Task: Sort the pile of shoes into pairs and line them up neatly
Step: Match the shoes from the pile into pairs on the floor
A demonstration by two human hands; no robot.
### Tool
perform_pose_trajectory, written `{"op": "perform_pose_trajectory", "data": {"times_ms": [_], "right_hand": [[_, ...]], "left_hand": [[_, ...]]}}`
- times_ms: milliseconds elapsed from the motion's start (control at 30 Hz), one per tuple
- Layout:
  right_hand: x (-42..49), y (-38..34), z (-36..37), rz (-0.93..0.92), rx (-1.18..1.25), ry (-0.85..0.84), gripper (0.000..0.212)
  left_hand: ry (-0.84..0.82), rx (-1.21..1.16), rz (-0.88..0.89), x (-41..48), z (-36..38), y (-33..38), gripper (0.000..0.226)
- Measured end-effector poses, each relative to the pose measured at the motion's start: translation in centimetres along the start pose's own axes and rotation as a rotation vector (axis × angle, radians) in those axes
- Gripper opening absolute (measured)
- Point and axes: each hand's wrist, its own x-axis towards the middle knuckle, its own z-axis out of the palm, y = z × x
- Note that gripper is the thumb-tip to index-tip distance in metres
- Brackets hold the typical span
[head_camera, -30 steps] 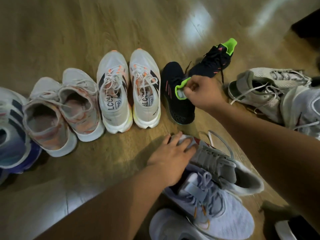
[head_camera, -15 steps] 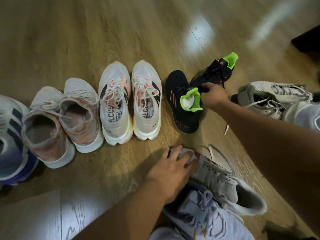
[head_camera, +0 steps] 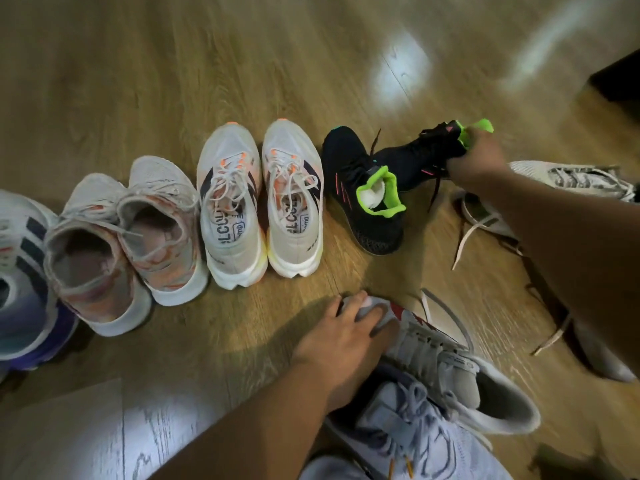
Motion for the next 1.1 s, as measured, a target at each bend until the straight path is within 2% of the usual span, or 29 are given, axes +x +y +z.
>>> {"op": "perform_pose_trajectory", "data": {"times_ms": [67, 133, 200, 300, 400, 467, 567, 633, 733, 800, 867, 967, 1033, 1100], "right_hand": [[0.8, 0.7, -0.8, -0.031, -0.192, -0.171, 0.048], [1.0, 0.7, -1.0, -0.110, -0.312, -0.218, 0.037], [1.4, 0.7, -1.1, -0.159, -0.406, -0.180, 0.029], [0.9, 0.6, -1.1, -0.123, -0.598, -0.096, 0.026], [-0.1, 0.9, -1.3, -0.224, -0.735, 0.076, 0.028], [-0.8, 0.9, -1.5, -0.258, -0.680, 0.150, 0.028], [-1.3, -0.8, -1.1, -0.211, -0.510, 0.162, 0.025], [-1.8, -3.0, 0.4, -0.203, -0.394, 0.083, 0.024], [-3.0, -4.5, 2.5, -0.305, -0.294, -0.073, 0.017], [-3.2, -4.0, 2.5, -0.304, -0.230, -0.085, 0.015], [-3.6, -3.3, 2.0, -0.250, -0.185, -0.065, 0.023], [-5.6, -3.5, 2.3, -0.234, -0.167, -0.142, 0.055], [-7.4, -3.6, 3.2, -0.337, -0.162, -0.193, 0.057], [-8.3, -3.5, 3.8, -0.439, -0.172, -0.165, 0.051]], "left_hand": [[0.014, -0.009, -0.001, -0.1, 0.1, 0.0, 0.093], [0.026, -0.016, 0.005, -0.3, 0.1, 0.1, 0.097], [0.036, -0.022, 0.006, -0.4, 0.0, 0.2, 0.093], [0.045, -0.024, 0.004, -0.4, -0.1, 0.2, 0.093], [0.072, -0.056, 0.005, -0.6, -0.2, 0.2, 0.084], [0.086, -0.059, 0.006, -0.7, -0.1, 0.1, 0.082], [0.096, -0.065, -0.004, -0.6, 0.2, 0.3, 0.086], [0.089, -0.063, -0.007, -0.6, 0.1, 0.3, 0.089], [0.064, -0.031, 0.009, -0.5, 0.0, 0.3, 0.092], [0.075, -0.036, 0.000, -0.4, 0.1, 0.2, 0.093], [0.099, -0.040, -0.010, -0.4, 0.1, 0.4, 0.088], [0.115, -0.038, -0.016, -0.5, 0.0, 0.5, 0.076], [0.125, -0.026, -0.016, -0.5, 0.1, 0.6, 0.075], [0.125, -0.014, -0.029, -0.4, 0.3, 0.6, 0.074]]}}
